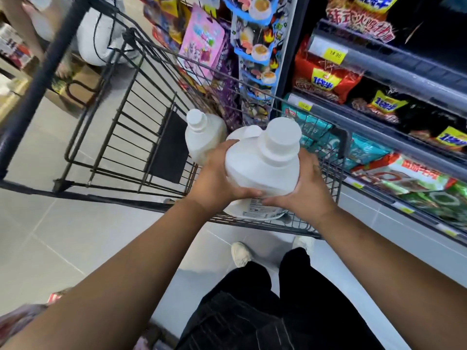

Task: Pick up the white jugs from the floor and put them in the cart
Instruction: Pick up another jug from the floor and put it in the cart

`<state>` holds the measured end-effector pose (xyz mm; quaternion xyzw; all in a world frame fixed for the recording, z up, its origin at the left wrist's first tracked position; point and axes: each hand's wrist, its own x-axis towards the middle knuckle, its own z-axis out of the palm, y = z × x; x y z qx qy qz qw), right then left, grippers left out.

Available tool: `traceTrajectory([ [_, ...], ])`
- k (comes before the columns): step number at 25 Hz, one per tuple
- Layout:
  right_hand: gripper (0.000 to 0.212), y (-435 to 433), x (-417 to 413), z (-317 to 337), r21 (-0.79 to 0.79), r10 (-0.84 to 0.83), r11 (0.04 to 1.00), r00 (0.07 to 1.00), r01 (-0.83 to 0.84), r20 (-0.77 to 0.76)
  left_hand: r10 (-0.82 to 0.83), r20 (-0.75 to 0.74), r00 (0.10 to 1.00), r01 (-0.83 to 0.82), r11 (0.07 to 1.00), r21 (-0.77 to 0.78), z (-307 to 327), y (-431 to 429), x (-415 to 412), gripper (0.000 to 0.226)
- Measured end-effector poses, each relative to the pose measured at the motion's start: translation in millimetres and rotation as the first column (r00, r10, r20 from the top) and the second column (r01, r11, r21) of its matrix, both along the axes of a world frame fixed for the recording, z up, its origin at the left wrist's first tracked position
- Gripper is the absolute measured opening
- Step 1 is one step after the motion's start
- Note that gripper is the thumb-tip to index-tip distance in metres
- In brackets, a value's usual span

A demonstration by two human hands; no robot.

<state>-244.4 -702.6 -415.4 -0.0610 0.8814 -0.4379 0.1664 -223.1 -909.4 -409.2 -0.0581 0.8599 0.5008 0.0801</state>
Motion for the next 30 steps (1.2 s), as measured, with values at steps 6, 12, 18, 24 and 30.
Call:
traceTrajectory([
  [6,0.120,-9,10,-27,-0.003,-0.062,0.998,0.997,0.062,0.034,-0.044,0.033,0.999,0.045,0.997,-0.055,-36,-5,2,0.100],
  [12,0.115,0,24,-44,0.028,-0.109,0.994,0.988,0.107,0.106,-0.113,0.051,0.992,0.120,0.980,-0.161,-65,4,12,0.105],
  [18,0.085,24,27,-60,-0.087,-0.330,0.924,0.892,0.372,0.309,-0.172,0.159,0.972,0.202,0.958,-0.202,-87,21,12,0.096],
  [24,0.075,23,35,-87,-0.098,-0.384,0.888,0.841,0.450,0.380,-0.226,0.208,0.952,0.276,0.927,-0.254,-101,20,13,0.095],
  [30,0.053,30,38,-104,-0.066,-0.363,0.912,0.870,0.406,0.333,-0.303,0.326,0.895,0.391,0.885,-0.251,-128,22,8,0.090],
])
